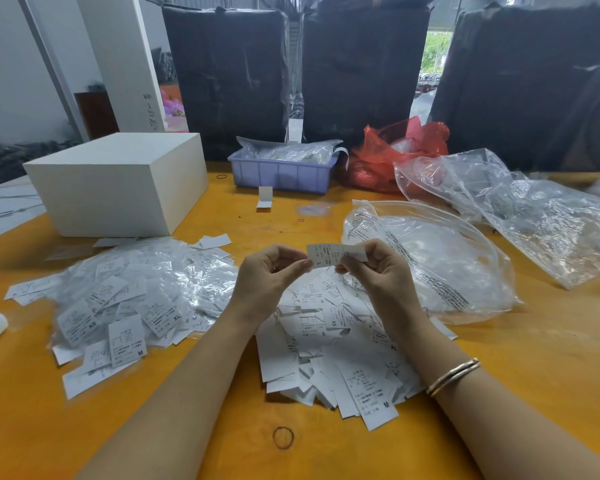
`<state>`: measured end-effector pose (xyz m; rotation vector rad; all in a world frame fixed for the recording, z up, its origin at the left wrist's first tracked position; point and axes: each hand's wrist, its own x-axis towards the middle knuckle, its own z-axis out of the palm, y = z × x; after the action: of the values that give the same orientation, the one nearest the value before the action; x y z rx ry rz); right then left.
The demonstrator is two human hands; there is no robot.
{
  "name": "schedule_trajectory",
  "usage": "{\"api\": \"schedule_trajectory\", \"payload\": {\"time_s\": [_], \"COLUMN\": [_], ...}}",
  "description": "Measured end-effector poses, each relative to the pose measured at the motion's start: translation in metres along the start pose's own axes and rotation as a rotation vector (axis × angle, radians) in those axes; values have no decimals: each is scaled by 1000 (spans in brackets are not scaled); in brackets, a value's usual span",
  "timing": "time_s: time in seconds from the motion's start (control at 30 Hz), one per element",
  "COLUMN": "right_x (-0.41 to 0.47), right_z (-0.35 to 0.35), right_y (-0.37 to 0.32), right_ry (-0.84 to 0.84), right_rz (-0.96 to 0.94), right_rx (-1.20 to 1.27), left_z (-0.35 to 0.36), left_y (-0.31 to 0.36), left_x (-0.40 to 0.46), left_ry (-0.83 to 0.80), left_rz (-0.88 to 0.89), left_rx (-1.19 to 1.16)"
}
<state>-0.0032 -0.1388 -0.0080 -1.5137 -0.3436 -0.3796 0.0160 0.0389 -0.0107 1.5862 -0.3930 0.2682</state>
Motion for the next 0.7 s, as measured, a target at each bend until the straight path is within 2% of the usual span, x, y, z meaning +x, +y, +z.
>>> {"api": "schedule_trajectory", "payload": {"time_s": [0.27,0.4,0.5,0.7], "right_x": [-1,-1,-1,1], "right_z": [-2,-5,3,-1], "right_y": [-1,0,1,1], "right_ry": [-144,-231,-288,-118], "right_rz": [-54,-41,27,12], "right_rx": [-145,-275,-273,-166], "left_z": [-1,0,3,1], "left_y": [5,2,1,4], "left_x": [-1,-3,-5,-3], "left_ry": [29,-100,-148,-54], "left_rz": [-6,-32,-39,-76], "left_rx": [-11,82,119,88]}}
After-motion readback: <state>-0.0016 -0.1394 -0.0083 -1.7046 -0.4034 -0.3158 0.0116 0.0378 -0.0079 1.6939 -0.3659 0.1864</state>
